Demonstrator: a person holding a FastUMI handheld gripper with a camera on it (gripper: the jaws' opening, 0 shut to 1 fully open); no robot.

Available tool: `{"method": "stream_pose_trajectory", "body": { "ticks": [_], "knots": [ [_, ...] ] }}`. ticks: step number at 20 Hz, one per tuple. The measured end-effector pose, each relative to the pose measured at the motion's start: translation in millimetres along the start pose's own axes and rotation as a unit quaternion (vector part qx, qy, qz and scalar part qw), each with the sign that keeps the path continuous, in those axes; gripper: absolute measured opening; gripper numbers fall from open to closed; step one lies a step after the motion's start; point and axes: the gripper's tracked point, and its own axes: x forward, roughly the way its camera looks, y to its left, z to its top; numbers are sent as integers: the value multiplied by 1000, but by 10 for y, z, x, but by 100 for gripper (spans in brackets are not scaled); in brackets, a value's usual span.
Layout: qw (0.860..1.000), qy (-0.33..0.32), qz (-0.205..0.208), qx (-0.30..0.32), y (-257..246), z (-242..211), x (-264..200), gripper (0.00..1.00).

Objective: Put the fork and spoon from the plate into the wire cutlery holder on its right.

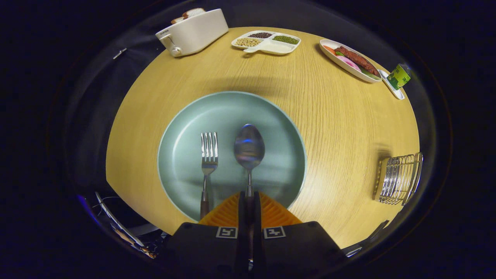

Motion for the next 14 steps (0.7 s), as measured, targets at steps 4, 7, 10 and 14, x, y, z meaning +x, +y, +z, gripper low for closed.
{"method": "stream_pose_trajectory", "body": {
  "ticks": [4, 7, 10, 14],
  "knots": [
    [1000, -17, 22, -3, -127, 105, -337, 9],
    [998, -24, 50, 7, -254, 155, -677, 10],
    [998, -38, 51, 1, -631, 220, -1074, 9],
    [998, -39, 49, 18, -1213, 184, -1574, 9]
  ]
}}
